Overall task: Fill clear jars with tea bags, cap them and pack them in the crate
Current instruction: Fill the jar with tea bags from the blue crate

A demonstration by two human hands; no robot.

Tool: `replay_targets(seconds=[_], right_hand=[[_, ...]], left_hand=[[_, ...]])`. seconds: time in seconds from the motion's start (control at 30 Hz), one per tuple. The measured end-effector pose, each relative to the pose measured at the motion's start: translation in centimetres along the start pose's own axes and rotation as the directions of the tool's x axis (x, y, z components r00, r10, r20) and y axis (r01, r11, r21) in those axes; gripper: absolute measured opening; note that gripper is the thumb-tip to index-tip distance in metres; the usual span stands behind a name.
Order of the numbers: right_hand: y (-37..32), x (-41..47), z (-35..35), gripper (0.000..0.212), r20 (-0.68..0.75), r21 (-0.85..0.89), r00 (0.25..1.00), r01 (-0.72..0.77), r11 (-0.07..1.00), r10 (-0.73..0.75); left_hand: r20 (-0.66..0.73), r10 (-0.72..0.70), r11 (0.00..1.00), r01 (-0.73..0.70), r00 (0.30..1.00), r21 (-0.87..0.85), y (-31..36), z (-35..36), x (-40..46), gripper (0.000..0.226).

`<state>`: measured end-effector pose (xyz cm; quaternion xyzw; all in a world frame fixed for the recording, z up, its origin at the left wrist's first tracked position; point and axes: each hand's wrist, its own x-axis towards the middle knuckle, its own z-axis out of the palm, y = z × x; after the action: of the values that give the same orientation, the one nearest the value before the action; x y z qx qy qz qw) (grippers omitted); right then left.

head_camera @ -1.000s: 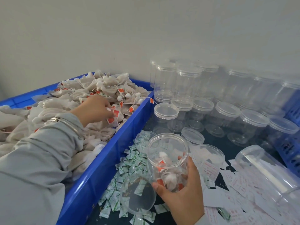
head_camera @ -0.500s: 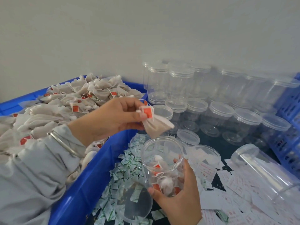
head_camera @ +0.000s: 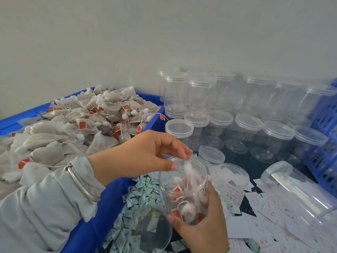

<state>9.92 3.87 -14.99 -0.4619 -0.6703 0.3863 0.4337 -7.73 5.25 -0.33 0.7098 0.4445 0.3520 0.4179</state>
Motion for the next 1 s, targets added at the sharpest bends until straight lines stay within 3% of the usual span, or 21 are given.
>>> replay_targets(seconds=[0.1, 0.2, 0.3, 0.4, 0.47, 0.53, 0.63, 0.7, 0.83, 1.0], right_hand=[[-0.1, -0.1, -0.3, 0.102, -0.047, 0.070, 0.999, 0.003, 0.998, 0.000], [-0.2, -0.4, -0.5, 0.098, -0.048, 0.106, 0.999, -0.014, 0.994, 0.019], [-0.4, -0.4, -0.2, 0.101, -0.064, 0.075, 0.998, -0.008, 0.997, 0.013], [-0.9, -0.3, -0.3, 0.106, -0.035, 0.074, 0.999, -0.008, 0.997, 0.010], [-1.4, -0.3, -0.4, 0.105, -0.010, 0.054, 1.000, -0.011, 0.998, 0.011], [-1.6, -0.2, -0.3, 0.099, -0.006, 0.034, 1.000, 0.014, 0.999, -0.014], [-1.9, -0.2, -0.3, 0.097, -0.073, 0.046, 0.996, 0.054, 0.998, -0.050], [-2.2, -0.2, -0.5, 0.098, -0.056, 0.011, 0.997, 0.062, 0.998, -0.061], [-2.5, -0.1, -0.7, 0.098, -0.045, -0.003, 0.998, 0.054, 0.999, -0.054], [-1.9, 0.1, -0.6, 0.102, -0.039, -0.015, 0.997, 0.071, 0.997, -0.072]], left_hand=[[-0.073, -0.004, 1.000, 0.006, 0.997, 0.028, 0.1, -0.4, 0.0, 0.039], [-0.324, -0.032, 0.989, 0.075, 0.946, 0.124, -0.3, -2.5, 0.2, 0.035], [-0.631, -0.081, 0.963, 0.223, 0.772, 0.150, -1.8, -6.1, 0.3, 0.026], [-0.791, -0.084, 0.877, 0.422, 0.607, 0.231, -3.8, -9.0, -0.1, 0.025], [-0.778, -0.124, 0.752, 0.570, 0.615, 0.331, -5.4, -10.0, -0.4, 0.023], [-0.686, -0.240, 0.600, 0.660, 0.687, 0.452, -7.2, -10.0, -0.5, 0.017], [-0.465, -0.481, 0.394, 0.657, 0.743, 0.643, -9.0, -8.9, -0.5, 0.036], [-0.364, -0.546, 0.346, 0.600, 0.754, 0.722, -9.3, -8.3, -0.3, 0.043], [-0.304, -0.590, 0.288, 0.546, 0.748, 0.787, -9.4, -8.0, 0.1, 0.051], [-0.272, -0.548, 0.363, 0.518, 0.791, 0.775, -9.7, -8.2, 0.3, 0.049]])
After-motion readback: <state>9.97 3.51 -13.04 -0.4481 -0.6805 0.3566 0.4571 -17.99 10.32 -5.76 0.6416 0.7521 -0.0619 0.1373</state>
